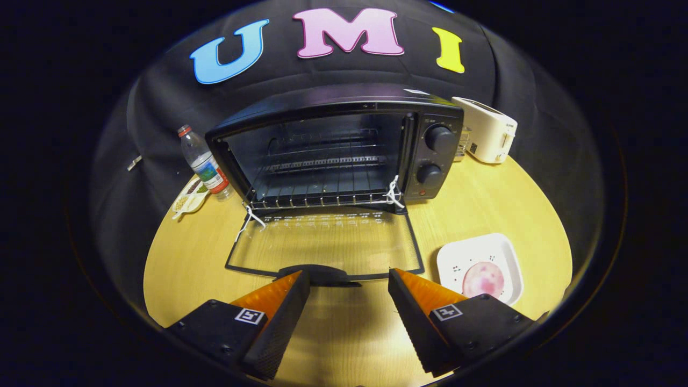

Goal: Open the toaster oven, put the food inside, and close the toaster oven door.

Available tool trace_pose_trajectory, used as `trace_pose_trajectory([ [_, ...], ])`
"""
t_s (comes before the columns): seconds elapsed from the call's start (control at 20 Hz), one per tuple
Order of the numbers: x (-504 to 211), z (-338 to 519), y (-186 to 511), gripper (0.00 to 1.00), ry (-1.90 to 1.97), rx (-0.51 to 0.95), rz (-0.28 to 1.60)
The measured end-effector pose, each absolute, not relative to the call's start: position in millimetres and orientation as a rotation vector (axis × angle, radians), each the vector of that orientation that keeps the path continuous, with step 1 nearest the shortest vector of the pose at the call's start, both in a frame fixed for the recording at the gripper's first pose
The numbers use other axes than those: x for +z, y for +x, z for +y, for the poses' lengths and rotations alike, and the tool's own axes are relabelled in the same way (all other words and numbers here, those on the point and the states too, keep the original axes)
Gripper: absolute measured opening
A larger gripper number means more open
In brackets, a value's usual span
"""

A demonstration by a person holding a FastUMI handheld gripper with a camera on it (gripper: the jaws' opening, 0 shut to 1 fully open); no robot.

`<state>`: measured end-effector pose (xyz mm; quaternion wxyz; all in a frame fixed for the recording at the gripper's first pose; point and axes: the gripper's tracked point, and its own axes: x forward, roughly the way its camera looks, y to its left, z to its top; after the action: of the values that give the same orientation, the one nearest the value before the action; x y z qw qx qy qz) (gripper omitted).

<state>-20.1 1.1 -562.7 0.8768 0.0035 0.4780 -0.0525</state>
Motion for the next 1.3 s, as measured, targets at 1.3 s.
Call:
trace_pose_trajectory([
  [1.3, -575.4, -258.2, -66.5, 0.62, -0.042, -0.058, 1.202],
])
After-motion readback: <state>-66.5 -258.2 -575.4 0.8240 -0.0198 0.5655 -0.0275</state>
